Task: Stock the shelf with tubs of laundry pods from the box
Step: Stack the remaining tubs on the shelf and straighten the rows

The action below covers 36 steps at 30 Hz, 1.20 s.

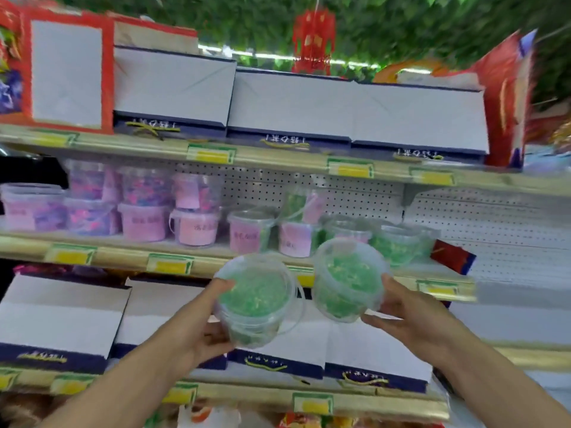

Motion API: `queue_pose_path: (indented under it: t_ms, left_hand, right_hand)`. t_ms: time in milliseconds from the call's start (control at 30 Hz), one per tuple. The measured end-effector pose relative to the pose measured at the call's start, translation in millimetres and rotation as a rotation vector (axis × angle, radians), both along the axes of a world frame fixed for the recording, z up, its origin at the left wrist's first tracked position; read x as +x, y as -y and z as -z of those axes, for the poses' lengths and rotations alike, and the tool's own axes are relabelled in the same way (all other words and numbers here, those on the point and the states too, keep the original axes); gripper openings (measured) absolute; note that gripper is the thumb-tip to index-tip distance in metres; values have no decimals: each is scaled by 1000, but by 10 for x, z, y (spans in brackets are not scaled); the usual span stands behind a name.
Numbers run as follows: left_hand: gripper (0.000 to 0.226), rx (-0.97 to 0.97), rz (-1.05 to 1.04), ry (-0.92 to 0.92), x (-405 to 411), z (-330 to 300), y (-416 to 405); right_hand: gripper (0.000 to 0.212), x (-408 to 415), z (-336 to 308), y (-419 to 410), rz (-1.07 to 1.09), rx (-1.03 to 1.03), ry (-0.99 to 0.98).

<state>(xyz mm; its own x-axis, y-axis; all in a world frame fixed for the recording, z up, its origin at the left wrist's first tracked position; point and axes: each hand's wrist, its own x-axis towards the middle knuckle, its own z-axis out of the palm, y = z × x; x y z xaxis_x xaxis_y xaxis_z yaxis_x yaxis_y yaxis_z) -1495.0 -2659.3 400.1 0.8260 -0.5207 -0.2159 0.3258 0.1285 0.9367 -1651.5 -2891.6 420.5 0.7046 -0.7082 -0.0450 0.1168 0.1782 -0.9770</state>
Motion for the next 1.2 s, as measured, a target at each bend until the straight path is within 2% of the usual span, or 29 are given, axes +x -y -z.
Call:
queue_pose_path:
  t_ms: [100,233,400,567,667,733,833,967,1100,1133,1200]
  left_hand:
    - [27,-7,16,29,16,-149,188]
    - [30,-1,12,42,60,-287,411]
    - [32,17,-37,52,156,-382,622]
    - [35,25,-87,63,272,-445,721]
    - [35,41,-97,67,341,-480,712]
    - [35,45,-100,67,399,-506,693]
    - [36,55,-106,66,511,-538,673]
    - [33,65,-100,72,648,-568,663]
    - [37,77,-82,65,790,-608,632]
    - [38,69,-81,62,832,-621,623]
    - [42,53,-72,50,904,-655,607]
  right_hand:
    - [33,-33,-162,206,38,19,-9]
    - [25,78,-440,479,80,14,34]
    - [31,390,-787,786,109,5,65]
    - [23,763,-993,987,103,-32,36]
    - [37,889,-970,1010,44,-70,-21]
    - [43,935,-930,993,58,-161,-59]
    - [25,1054,-795,967,92,-404,-109]
    - [57,1280,-593,933,160,-691,-265]
    - [70,1389,-482,873,291,-890,-462]
    - [72,1374,-463,791,341,-944,-429]
    - [70,1320,-428,559,348,-1039,-237]
